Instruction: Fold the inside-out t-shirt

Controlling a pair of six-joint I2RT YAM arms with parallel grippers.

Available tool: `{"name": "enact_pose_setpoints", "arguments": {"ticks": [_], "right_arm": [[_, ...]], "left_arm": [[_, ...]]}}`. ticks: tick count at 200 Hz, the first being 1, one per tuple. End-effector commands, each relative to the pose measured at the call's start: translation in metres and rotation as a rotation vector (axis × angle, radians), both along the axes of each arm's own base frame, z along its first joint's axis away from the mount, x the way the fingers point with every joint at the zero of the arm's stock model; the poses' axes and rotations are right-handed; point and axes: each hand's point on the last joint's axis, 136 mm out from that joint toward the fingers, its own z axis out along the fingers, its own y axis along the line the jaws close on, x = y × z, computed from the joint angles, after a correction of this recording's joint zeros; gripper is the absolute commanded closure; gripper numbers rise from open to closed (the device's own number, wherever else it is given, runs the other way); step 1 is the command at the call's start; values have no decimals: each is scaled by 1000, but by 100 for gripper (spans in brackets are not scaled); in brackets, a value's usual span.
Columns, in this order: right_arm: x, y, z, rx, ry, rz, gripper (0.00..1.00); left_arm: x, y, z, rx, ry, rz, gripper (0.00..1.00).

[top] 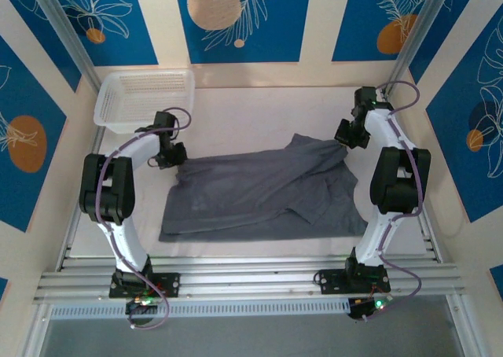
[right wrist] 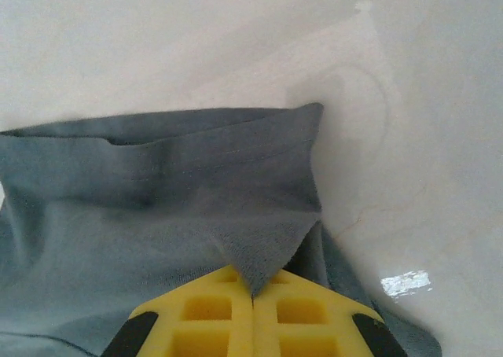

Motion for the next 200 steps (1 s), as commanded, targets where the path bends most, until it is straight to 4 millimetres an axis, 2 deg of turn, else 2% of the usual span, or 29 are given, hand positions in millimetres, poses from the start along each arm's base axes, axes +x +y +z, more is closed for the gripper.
{"name": "enact_pose_setpoints", "arguments": {"ticks": [1,18,34,43,62,81,107,125,140,174,200], "right_arm": [[0,6,5,6,-7,25,100],[0,6,8,-3,-11,29,100],[0,5,9,-6,-12,30,100],[0,5,11,-6,-14,30,100],[0,4,13,-11,-18,31,100],[-1,4,14,-15,-20,31,100],[-1,5,13,-10,-19,31,100],[1,7,14,-7,-22,30,100],[2,10,14,-7,-22,37,100],[1,9,14,-22,-16,44,100],[1,9,15,-20,-18,43,100]], "left_arm": [[3,-2,12,-17,-22,-11,90],[-1,2,18,2,-22,-11,86],[-3,8,27,33,-34,-2,74],[-3,12,32,53,-43,4,70],[-4,20,40,83,-53,7,73],[-8,29,39,133,-24,9,76],[-8,12,40,123,-39,-44,76],[-5,-4,39,178,-39,-93,73],[0,-10,35,238,-11,-118,71],[3,-4,25,423,87,-149,75],[6,0,16,471,113,-157,77]]}}
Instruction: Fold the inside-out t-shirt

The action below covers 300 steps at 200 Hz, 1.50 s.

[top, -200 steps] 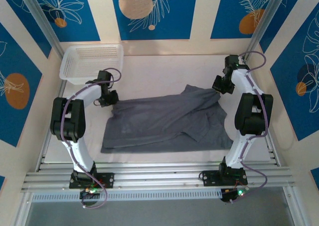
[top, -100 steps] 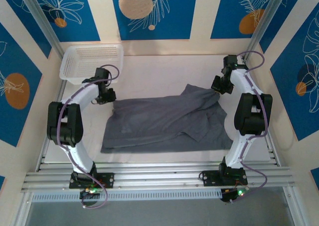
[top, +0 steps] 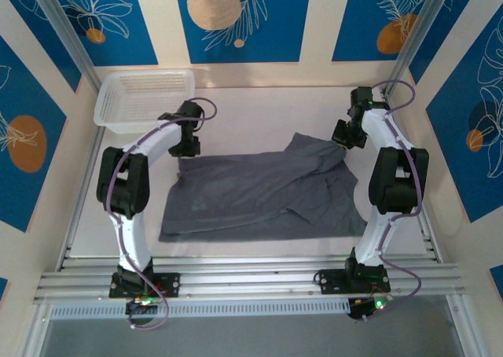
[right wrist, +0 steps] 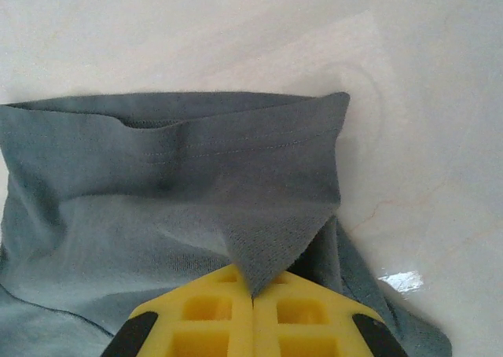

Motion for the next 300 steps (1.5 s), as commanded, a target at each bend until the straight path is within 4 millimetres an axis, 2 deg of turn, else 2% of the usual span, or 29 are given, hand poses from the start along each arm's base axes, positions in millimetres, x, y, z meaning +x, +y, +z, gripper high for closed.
{"name": "enact_pose_setpoints", "arguments": {"ticks": [1,60,116,133,138,150,178,192,228,254,300], "right_arm": [[2,1,15,-12,-26,14,100],[2,2,16,-19,-26,21,100],[2,3,16,-18,-26,23,100],[2,2,18,-21,-30,21,100],[3,2,19,-22,-31,22,100],[2,0,20,-32,-32,17,100],[1,-7,26,-35,-51,-9,100],[0,-7,26,-29,-53,-10,100],[-1,-5,24,-19,-47,-8,100],[-2,-6,25,-27,-49,-4,100],[0,-5,27,-3,-63,-12,100]], "left_arm": [[-12,24,-8,137,83,5,77],[-9,23,-31,149,123,1,78],[-9,32,-32,191,122,10,88],[-10,35,-27,178,110,21,97],[-9,36,-24,168,98,26,100],[-9,35,-14,111,52,45,100],[-6,36,13,-142,-89,133,100],[-3,34,19,-247,-125,154,100],[2,25,9,-404,-105,186,100],[0,31,5,-409,-105,214,100],[0,39,10,-420,-118,232,100]]}}
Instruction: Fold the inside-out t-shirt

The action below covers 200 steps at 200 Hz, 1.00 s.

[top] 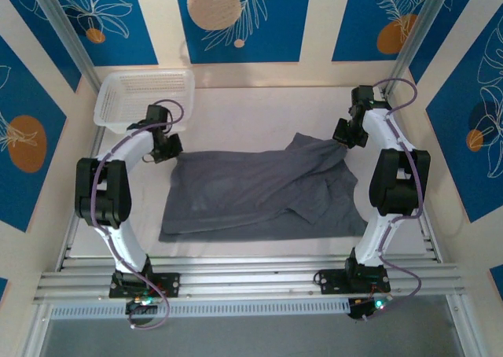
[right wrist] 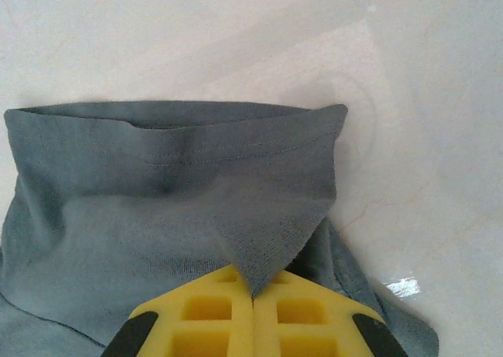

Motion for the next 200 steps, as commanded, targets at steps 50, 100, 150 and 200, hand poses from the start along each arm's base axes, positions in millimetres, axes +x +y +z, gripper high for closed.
{"name": "enact_pose_setpoints", "arguments": {"ticks": [50,100,150,200], "right_arm": [[-7,4,60,199,-179,-50,100],[-51,-3,45,313,-262,-194,100],[-66,8,32,402,-223,-192,100],[-85,7,53,365,-299,-213,100]], "left_arm": [[-11,10,29,-180,-66,80,100],[-68,25,30,-221,-80,215,100],[-99,25,21,-220,-70,242,100],[-127,42,53,-135,-166,278,100]]}}
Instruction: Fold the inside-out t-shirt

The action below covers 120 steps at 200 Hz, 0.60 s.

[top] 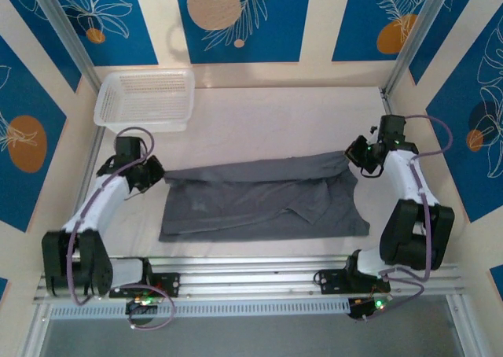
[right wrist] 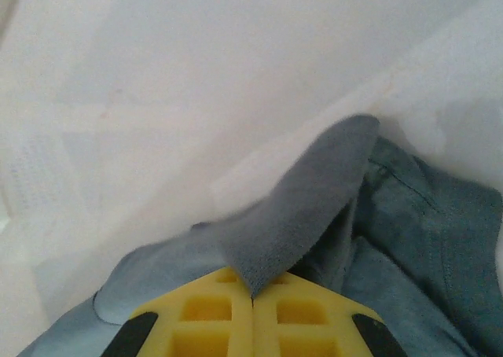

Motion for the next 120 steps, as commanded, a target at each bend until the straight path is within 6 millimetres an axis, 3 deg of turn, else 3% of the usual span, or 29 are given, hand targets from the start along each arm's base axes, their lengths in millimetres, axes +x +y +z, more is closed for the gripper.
{"name": "enact_pose_setpoints", "arguments": {"ticks": [1,15,45,55,61,74,88,120], "right_arm": [[-9,2,7,9,-38,-28,100],[-19,4,-18,27,5,-46,100],[-40,5,-63,58,105,-99,100],[-44,5,-68,68,106,-115,94],[-46,5,-69,76,105,-121,87],[-45,6,-60,88,78,-115,71],[-37,9,-42,93,34,-86,61],[-11,17,-23,26,13,10,48]], "left_arm": [[-20,13,0,46,8,49,100],[-31,8,-12,20,19,35,100],[-59,3,-57,0,109,44,100],[-63,0,-63,-6,122,31,100],[-64,-1,-65,-6,125,28,95],[-61,-2,-58,-1,100,22,79],[-52,-3,-43,8,48,8,70],[-34,-16,-2,59,-52,-83,65]]}}
